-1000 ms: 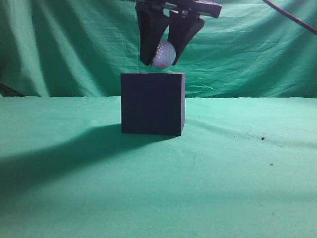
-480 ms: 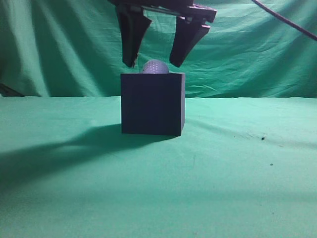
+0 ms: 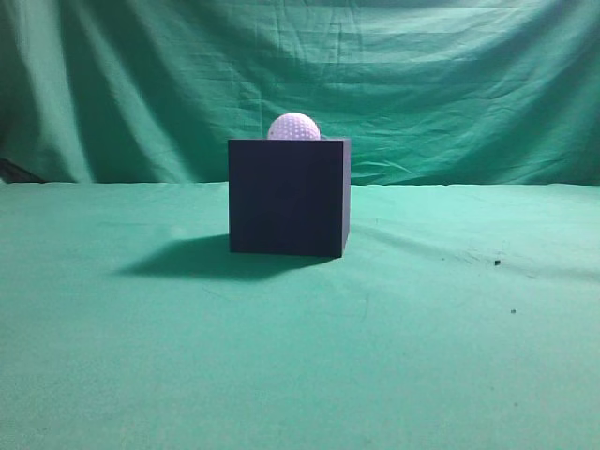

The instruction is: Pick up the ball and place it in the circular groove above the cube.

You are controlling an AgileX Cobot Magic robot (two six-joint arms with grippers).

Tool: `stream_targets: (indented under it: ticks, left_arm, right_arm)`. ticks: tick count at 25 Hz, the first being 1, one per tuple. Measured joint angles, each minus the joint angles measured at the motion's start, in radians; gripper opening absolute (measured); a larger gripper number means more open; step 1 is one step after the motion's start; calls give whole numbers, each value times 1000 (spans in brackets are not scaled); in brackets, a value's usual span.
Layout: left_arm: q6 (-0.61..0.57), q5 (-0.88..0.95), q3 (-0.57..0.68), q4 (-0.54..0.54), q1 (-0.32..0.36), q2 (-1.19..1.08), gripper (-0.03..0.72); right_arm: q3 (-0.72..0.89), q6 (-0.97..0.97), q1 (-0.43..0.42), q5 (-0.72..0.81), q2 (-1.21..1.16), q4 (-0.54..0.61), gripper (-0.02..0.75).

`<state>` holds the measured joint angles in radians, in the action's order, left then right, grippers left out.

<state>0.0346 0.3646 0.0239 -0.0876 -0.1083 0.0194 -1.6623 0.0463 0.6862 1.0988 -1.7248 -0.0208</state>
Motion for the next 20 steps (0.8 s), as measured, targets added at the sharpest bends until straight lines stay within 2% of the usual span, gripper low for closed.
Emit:
stream_targets:
  ticks: [1, 6, 10, 14, 20]
  left_arm:
    - [0, 0, 0, 0, 0, 0, 0]
    - [0, 0, 0, 0, 0, 0, 0]
    - [0, 0, 0, 0, 0, 0, 0]
    - [0, 0, 0, 0, 0, 0, 0]
    - [0, 0, 0, 0, 0, 0, 0]
  right_arm:
    - [0, -2, 0, 22, 23, -5, 0]
    - [2, -16, 0, 124, 126, -9, 0]
    - [81, -25, 0, 132, 250, -9, 0]
    - [251, -68, 0, 72, 415, -9, 0]
    - [555, -107, 0, -120, 674, 26, 0]
